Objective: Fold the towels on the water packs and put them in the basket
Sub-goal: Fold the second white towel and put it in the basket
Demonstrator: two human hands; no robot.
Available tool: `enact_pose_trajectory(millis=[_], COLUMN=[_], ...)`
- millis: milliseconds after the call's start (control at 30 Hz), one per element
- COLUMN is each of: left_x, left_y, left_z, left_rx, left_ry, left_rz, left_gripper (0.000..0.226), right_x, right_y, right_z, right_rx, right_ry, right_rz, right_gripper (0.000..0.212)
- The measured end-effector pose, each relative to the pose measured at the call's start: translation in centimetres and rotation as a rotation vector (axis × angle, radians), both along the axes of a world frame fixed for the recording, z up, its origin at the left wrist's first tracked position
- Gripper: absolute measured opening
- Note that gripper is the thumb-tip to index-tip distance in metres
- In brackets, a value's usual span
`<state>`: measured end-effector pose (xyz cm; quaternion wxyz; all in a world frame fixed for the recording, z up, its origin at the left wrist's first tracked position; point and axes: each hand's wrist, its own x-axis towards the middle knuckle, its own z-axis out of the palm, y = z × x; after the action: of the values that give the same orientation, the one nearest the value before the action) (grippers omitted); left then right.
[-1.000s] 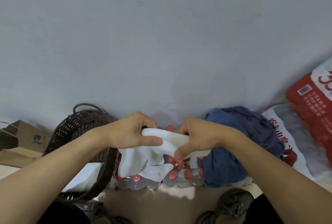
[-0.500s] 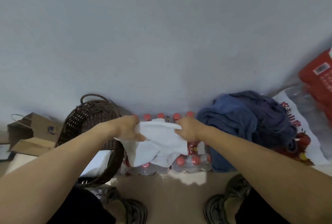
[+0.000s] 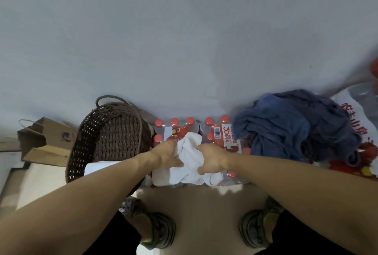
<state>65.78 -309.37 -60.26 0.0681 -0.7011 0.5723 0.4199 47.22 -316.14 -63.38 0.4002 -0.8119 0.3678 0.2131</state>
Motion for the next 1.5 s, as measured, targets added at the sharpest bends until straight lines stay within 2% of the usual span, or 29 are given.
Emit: enact_pose_trajectory(millis=[67,133,267,367,500,600,733,867,900,1000,1100,1167,1200,1267,1333,1433,1500], left_x=[0.2,0.1,0.8,2.5,4.1,4.4,4.1,3.5,3.5,3.7,3.7,2.9,2.4,1.2,-0.2,-3.1,-5.0], left_y=[0.0,-0.1,-1.6,-3.1,-4.8,-5.5,-6.1,-6.8,-6.8,-7.1,-7.1,-6.7,-6.4,-5.8,-5.3,-3.6,-1.5], left_z=[-0.3,-0.4,-0.4,0.5,1.7,1.8,1.9,1.8,1.7,1.3,0.7,0.3,0.3,0.6,1.2,2.2,1.9], left_rx=[0.11,0.217,0.214,0.152,0.076,-0.036,-0.125,-0.181,-0.183,-0.264,-0.274,-0.179,-0.157,-0.177,-0.227,-0.202,-0.119], left_ry=[0.19,0.256,0.162,0.026,-0.038,-0.056,0.002,0.116,0.135,0.078,-0.152,-0.313,-0.368,-0.384,-0.338,-0.294,-0.19], left_rz=[0.036,0.035,-0.021,-0.015,0.111,0.115,0.168,0.308,0.325,0.384,0.405,0.301,0.239,0.131,0.034,-0.084,-0.114], left_gripper=[0.036,0.036,0.039,0.041,0.033,0.027,0.01,0.026,0.031,0.039,0.056,0.073,0.074,0.062,0.045,0.023,0.03], right_x=[-0.3,-0.9,-2.7,-4.5,-6.1,-6.6,-6.6,-5.8,-5.6,-5.7,-5.6,-5.4,-5.3,-5.0,-5.0,-5.6,-6.1], right_y=[-0.9,-1.8,-3.7,-5.6,-7.5,-8.3,-9.1,-9.5,-9.6,-10.0,-9.9,-9.6,-9.4,-9.0,-8.7,-7.9,-7.1], right_z=[1.2,2.6,4.1,4.6,4.4,3.7,2.9,2.2,2.2,2.0,1.7,1.9,2.1,2.6,3.0,3.3,3.5], right_rx=[0.174,0.343,0.589,0.633,0.684,0.539,0.35,0.023,-0.022,-0.114,-0.106,-0.088,-0.097,-0.127,-0.128,-0.12,-0.147], right_ry=[0.085,0.166,0.307,0.341,0.293,0.189,0.011,-0.177,-0.194,-0.091,0.114,0.208,0.233,0.271,0.29,0.292,0.307], right_rz=[0.052,0.039,-0.101,-0.212,-0.451,-0.626,-0.697,-0.779,-0.792,-0.773,-0.711,-0.672,-0.657,-0.623,-0.611,-0.597,-0.535], right_gripper=[0.049,0.044,0.048,0.043,0.048,0.042,0.035,0.005,0.006,0.016,0.011,0.043,0.054,0.064,0.055,0.026,0.019])
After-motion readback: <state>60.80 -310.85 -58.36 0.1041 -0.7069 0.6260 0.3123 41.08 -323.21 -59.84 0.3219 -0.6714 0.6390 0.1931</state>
